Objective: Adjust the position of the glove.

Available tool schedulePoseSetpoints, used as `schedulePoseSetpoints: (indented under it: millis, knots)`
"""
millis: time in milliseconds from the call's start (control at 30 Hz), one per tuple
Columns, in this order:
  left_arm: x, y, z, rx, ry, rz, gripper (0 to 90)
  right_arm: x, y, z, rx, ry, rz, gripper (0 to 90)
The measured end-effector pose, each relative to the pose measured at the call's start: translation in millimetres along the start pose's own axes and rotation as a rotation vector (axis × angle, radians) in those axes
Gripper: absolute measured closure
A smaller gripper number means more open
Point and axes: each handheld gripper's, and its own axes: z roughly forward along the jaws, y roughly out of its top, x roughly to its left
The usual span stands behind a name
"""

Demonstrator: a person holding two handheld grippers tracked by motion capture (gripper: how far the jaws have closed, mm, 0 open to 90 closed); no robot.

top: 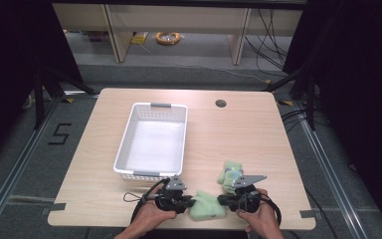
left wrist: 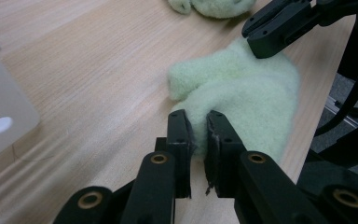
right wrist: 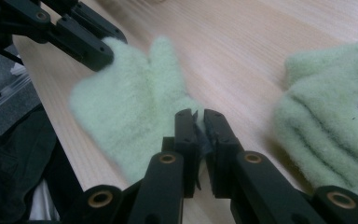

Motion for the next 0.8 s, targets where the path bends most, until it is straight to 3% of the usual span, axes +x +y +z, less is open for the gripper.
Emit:
schedulePoseSetpoints:
  millis: [67,100,167,267,367,467,500,533,633,700,733,767,800]
  knots:
    - [-0.9,-0.3,0.7,-0.005,-0.003,-0.005,79.6,0.1,-0.5,3.1,-0.014,-0.013,-0.009,83.6]
    - [-0.8,-0.4,0.7,-0.004,-0.003,-0.004,78.8,0.2,0.2,1.4,0.01,-0.014,-0.017,83.2]
    - [-1.2,-0.3,0.2,-0.003,0.0,0.0,76.5,2.0,-0.1,2.5,0.006,-0.014,-0.016,81.3]
    - [-2.1,0.2,-1.2,-0.006,0.001,-0.002,68.4,1.8,0.0,2.6,0.009,-0.024,-0.017,77.4]
    - [-1.8,2.1,-9.7,-0.019,0.033,0.01,59.7,0.4,-0.7,2.3,-0.003,-0.018,0.0,67.7]
    - [-3.0,2.6,-14.5,-0.032,0.029,0.01,56.9,0.5,0.2,-0.6,-0.005,-0.024,-0.001,61.8]
    - [-6.7,2.4,-18.7,-0.051,0.023,-0.008,55.6,2.4,1.5,-5.2,-0.019,-0.026,0.005,59.8]
    - [-7.3,3.0,-22.5,-0.054,0.022,0.013,54.4,1.2,2.5,-7.4,-0.031,-0.019,-0.025,58.7]
    - [-10.6,2.3,-26.5,-0.073,0.027,0.003,53.0,2.0,5.5,-16.7,-0.047,-0.054,-0.029,57.3]
    - [-11.4,0.2,-30.6,-0.082,0.021,-0.023,49.2,-5.3,11.5,-29.2,-0.079,-0.109,-0.073,57.3]
    - [-11.4,0.2,-30.6,-0.082,0.021,-0.023,48.2,-5.3,11.5,-29.2,-0.079,-0.109,-0.073,57.3]
    - [-11.9,-2.3,-33.3,-0.094,0.021,-0.047,45.7,-9.5,14.9,-35.4,-0.08,-0.155,-0.061,57.6]
    - [-11.9,-2.3,-33.3,-0.094,0.021,-0.047,44.5,-9.5,14.9,-35.4,-0.08,-0.155,-0.061,57.6]
